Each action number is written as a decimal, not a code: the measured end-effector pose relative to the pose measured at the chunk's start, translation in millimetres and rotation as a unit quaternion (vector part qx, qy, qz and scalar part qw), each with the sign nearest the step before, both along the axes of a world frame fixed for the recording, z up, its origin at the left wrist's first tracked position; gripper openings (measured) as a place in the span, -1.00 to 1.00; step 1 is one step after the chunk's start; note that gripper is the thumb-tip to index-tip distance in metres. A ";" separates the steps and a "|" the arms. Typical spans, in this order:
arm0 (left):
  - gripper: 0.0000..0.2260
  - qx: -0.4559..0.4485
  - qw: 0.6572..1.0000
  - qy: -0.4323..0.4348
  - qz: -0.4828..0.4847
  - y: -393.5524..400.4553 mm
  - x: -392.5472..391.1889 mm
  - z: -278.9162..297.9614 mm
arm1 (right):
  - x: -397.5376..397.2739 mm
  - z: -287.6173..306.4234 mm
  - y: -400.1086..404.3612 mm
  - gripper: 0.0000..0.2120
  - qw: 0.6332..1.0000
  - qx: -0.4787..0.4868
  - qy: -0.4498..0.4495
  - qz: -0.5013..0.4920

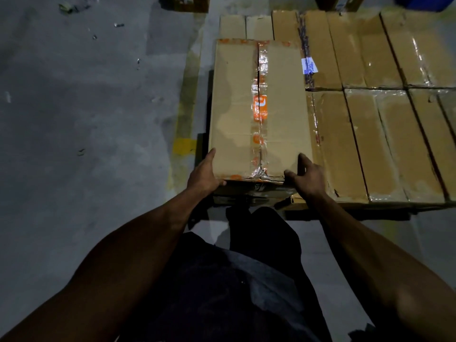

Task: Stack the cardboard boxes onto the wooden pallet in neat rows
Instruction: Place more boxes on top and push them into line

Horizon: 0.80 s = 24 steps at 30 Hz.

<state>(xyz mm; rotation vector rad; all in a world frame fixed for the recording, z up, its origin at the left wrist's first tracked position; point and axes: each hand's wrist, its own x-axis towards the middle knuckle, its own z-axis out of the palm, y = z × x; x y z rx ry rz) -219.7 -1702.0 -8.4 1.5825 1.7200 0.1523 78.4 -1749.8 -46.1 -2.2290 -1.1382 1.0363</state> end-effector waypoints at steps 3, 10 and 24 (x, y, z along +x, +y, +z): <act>-0.01 0.005 1.000 -0.001 -0.002 0.2 2.6 2.3 | 16.1 -21.9 6.0 -0.38 1.000 -0.015 -0.010 0.001; -0.02 0.012 1.000 0.005 0.003 1.9 2.0 3.9 | 18.1 -28.6 12.2 -0.49 1.000 0.001 -0.011 0.000; -0.04 0.017 1.000 0.001 0.023 -6.5 2.5 -1.3 | -6.2 11.0 1.2 -0.11 0.999 -0.008 -0.027 0.016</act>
